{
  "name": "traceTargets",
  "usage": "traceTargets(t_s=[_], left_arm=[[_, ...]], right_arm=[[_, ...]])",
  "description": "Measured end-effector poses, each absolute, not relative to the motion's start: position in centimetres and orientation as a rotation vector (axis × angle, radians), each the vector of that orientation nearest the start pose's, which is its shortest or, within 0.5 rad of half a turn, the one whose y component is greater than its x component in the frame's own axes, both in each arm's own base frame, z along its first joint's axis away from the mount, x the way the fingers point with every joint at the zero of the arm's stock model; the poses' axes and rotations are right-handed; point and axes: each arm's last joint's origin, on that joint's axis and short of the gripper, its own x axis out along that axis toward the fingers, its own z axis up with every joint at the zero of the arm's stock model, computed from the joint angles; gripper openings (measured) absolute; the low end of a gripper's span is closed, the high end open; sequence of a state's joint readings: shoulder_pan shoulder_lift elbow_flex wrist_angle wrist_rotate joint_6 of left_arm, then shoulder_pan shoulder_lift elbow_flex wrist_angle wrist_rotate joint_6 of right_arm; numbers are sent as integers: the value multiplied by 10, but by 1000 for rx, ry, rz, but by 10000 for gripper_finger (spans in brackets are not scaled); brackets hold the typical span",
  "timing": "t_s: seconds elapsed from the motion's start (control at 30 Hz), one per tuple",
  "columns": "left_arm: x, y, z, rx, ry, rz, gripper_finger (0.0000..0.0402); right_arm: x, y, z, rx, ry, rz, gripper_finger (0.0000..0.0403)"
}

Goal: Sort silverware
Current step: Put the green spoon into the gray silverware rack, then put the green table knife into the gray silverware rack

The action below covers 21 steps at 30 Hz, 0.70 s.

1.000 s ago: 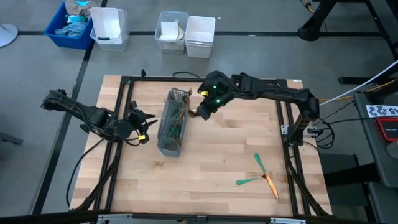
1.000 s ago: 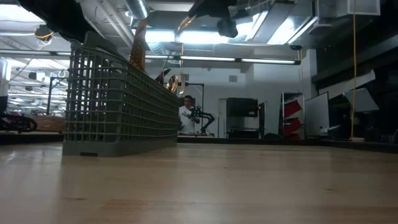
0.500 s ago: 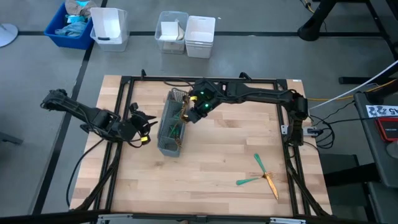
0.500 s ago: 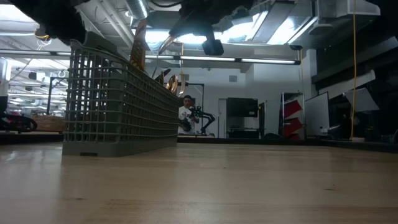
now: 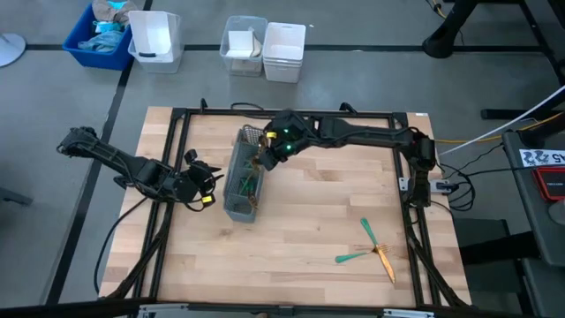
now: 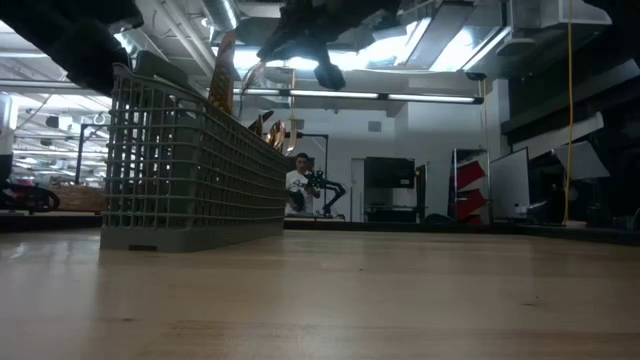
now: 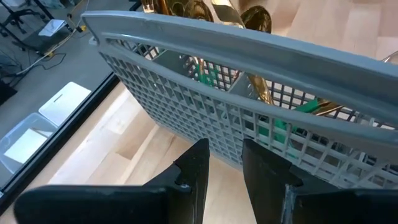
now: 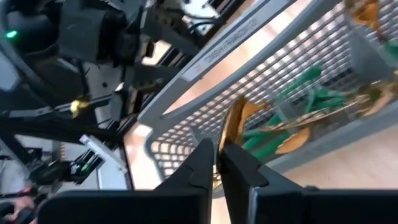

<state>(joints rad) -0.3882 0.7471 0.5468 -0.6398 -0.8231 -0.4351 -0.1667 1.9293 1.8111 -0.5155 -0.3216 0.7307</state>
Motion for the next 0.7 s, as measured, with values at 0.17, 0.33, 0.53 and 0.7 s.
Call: traceTargets(t_s=[0.17,0.33,0.53,0.7], left_arm=[[135,-32,228,79,587,541,88],[135,-32,228,81,587,540,88],[135,-32,228,78,584,540,88],[136,-33,229,49,564,543,88]], right_arm=[[435,-64,325,859,650,-83,59],[435,-65,325,862,653,-79,84],[427,-61,337,883,669,47,89],[418,-31,348,826,732,232,89]])
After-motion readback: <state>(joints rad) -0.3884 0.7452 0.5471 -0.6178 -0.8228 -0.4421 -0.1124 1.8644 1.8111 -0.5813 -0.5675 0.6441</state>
